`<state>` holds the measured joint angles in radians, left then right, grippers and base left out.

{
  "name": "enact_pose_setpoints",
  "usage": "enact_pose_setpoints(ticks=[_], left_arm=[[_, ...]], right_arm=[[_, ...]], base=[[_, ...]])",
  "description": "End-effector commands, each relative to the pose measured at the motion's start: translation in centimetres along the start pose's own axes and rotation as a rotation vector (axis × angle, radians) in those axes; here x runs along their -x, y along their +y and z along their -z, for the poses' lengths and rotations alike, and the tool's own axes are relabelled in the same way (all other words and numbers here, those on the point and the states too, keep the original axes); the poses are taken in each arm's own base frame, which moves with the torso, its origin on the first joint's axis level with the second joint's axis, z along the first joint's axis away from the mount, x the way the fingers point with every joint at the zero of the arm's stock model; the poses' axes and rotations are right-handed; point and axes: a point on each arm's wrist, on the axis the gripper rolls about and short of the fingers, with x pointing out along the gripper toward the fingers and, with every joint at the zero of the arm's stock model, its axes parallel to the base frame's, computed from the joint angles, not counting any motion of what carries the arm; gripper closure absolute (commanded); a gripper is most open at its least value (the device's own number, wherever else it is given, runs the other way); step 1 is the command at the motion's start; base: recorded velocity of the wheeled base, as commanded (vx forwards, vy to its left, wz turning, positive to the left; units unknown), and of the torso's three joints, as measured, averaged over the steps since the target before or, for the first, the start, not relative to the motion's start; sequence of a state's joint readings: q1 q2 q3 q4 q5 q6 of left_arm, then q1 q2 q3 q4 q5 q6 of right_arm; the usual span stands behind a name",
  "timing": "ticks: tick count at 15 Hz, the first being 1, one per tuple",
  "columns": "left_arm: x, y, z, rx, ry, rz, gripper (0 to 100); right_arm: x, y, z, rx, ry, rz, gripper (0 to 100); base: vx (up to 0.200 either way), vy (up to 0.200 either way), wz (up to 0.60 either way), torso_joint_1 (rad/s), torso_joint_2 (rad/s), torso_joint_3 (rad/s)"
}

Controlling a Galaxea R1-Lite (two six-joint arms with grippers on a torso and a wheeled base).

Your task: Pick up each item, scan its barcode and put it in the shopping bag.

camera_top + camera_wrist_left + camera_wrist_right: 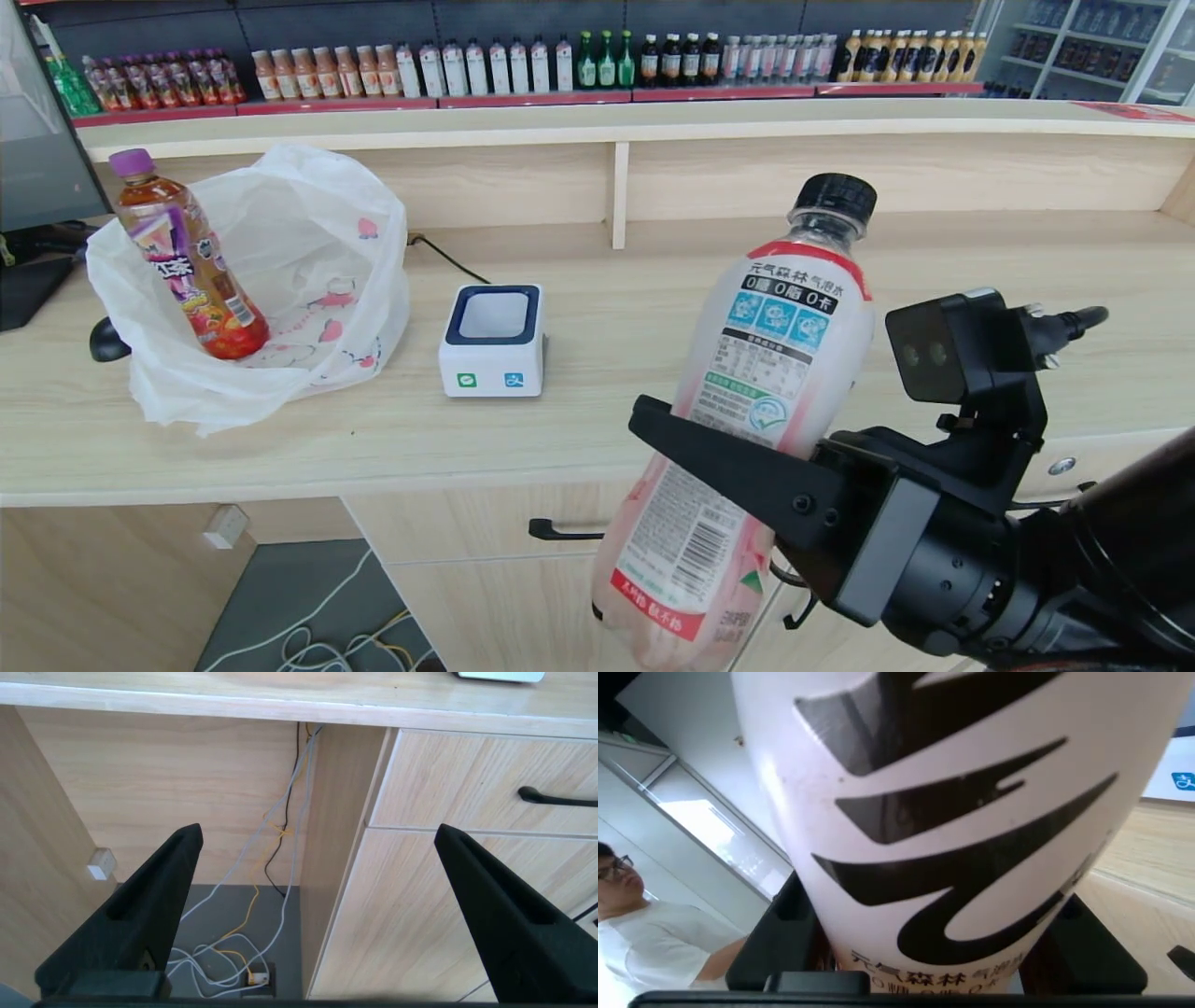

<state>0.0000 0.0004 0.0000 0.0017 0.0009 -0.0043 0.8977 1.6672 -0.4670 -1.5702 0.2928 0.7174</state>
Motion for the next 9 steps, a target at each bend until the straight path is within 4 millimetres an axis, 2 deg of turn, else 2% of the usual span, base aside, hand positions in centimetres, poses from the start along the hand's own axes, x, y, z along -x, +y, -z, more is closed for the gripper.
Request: enact_pose_setpoints(ticks=[1,9], left_arm=[[0.00,0.00,0.00,0.000,-0.001,-0.001,0],[0.00,0.00,0.00,0.000,-0.001,-0.001,0]], right_arm=[[0.03,0.48,-0.11,0.000,-0.004,-0.017,100],[0.69,1.22,-0.26,-0.001,-0.005,-0.031,100]], base=[[0.000,0.000,0.00,0.000,0.00,0.000],[0.000,0.000,0.00,0.000,0.00,0.000]])
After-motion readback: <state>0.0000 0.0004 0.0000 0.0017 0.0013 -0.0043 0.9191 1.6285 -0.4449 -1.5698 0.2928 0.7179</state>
